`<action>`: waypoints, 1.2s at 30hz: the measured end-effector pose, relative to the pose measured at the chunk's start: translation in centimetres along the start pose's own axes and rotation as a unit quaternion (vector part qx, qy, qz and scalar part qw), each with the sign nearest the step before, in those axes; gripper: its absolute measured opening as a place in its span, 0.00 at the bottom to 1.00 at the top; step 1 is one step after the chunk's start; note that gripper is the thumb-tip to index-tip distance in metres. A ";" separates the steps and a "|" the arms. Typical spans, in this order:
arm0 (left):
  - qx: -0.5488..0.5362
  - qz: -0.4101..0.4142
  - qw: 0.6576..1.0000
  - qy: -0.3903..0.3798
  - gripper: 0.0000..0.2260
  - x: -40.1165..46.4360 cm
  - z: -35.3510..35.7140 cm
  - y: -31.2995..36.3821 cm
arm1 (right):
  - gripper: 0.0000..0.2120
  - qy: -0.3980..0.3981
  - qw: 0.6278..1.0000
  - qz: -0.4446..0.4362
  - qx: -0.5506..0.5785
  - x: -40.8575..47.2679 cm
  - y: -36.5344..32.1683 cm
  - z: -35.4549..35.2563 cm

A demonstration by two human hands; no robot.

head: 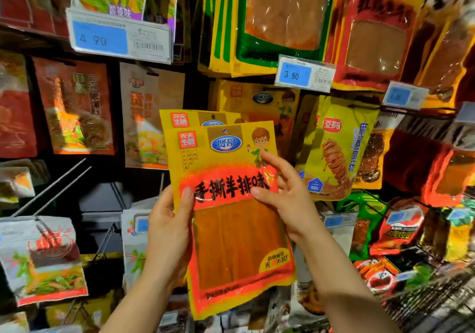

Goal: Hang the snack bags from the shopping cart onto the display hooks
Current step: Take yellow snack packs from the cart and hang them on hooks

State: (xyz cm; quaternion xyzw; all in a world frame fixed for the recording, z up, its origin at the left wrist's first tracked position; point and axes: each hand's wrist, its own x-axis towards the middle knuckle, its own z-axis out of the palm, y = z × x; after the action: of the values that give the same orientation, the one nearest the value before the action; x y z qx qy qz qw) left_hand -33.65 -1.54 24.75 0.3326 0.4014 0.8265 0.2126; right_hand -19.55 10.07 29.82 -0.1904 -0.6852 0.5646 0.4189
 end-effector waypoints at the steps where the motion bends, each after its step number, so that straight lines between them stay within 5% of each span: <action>1: 0.004 0.000 1.000 -0.005 0.16 0.0 -0.1 -0.1 | 0.31 0.001 1.000 0.002 -0.001 -0.1 0.1 -0.3; 8: 0.017 -0.022 0.999 0.042 0.15 0.1 -1.9 0.7 | 0.33 0.032 0.993 -0.016 0.109 0.4 -1.8 -3.9; 12: 0.029 -0.025 0.997 0.063 0.07 0.1 -2.4 1.0 | 0.34 0.069 0.993 -0.055 0.076 2.0 -3.4 -4.9; 19: 0.033 -0.002 0.998 0.044 0.11 0.2 -2.5 1.7 | 0.34 0.130 0.987 -0.091 0.016 4.0 -5.3 -5.7; 36: 0.040 -0.019 0.997 0.057 0.09 0.0 -2.1 1.5 | 0.35 0.139 0.984 0.035 -0.108 8.0 -9.0 -7.3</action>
State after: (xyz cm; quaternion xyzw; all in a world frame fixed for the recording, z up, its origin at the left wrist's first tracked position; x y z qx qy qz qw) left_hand -35.31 -3.52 25.03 0.2853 0.4519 0.8233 0.1912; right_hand -16.52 17.79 41.18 -0.3354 -0.6702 0.4692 0.4671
